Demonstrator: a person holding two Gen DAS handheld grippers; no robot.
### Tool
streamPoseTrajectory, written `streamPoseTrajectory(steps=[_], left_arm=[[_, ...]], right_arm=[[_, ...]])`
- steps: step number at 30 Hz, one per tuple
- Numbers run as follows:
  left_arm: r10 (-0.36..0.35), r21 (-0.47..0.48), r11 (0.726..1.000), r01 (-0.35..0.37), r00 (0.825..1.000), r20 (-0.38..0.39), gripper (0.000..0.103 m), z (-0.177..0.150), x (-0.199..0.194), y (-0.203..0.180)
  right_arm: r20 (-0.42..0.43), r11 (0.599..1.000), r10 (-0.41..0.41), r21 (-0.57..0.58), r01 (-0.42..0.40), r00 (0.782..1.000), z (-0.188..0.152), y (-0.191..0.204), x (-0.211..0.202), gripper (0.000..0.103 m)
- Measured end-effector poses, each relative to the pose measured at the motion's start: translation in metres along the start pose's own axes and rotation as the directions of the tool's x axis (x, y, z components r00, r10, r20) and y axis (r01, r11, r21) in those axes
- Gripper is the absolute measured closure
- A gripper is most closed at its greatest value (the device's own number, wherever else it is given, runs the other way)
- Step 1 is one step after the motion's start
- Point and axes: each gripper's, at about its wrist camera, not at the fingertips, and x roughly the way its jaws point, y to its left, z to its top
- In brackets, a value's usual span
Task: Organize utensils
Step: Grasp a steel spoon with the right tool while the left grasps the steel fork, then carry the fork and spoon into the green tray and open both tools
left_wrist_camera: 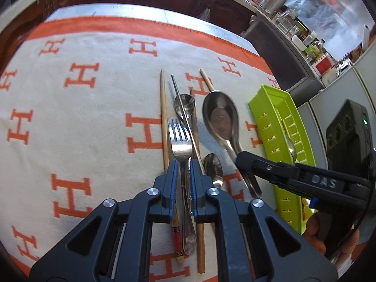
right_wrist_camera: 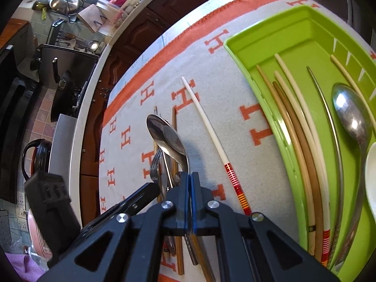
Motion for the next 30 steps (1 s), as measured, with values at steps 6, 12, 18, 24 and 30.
streamPoseTrajectory(steps=[6, 12, 18, 24, 30], left_arm=[[-0.025, -0.049, 0.999, 0.024, 1.000, -0.017, 0.095, 0.004, 0.013, 0.006], [-0.059, -0.080, 0.995, 0.056, 0.997, -0.040, 0.095, 0.009, 0.026, 0.010], [-0.077, -0.100, 0.992, 0.073, 0.997, -0.030, 0.095, 0.010, 0.033, 0.009], [-0.026, -0.090, 0.995, 0.030, 0.999, 0.044, 0.098, 0.007, 0.025, 0.006], [-0.010, -0.050, 0.999, 0.015, 0.996, 0.094, 0.103, 0.005, 0.004, 0.000]], right_arm=[[0.011, 1.000, 0.021, -0.008, -0.021, 1.000, 0.000, -0.001, -0.007, 0.101], [0.012, 0.999, 0.034, -0.006, -0.034, 0.999, -0.001, -0.004, -0.010, 0.101], [0.022, 0.999, 0.040, -0.001, -0.040, 0.999, -0.001, -0.007, -0.013, 0.101], [0.030, 0.999, 0.045, 0.005, -0.045, 0.999, -0.004, -0.010, -0.018, 0.101], [0.045, 0.998, 0.058, 0.008, -0.058, 0.997, -0.010, -0.009, -0.028, 0.101]])
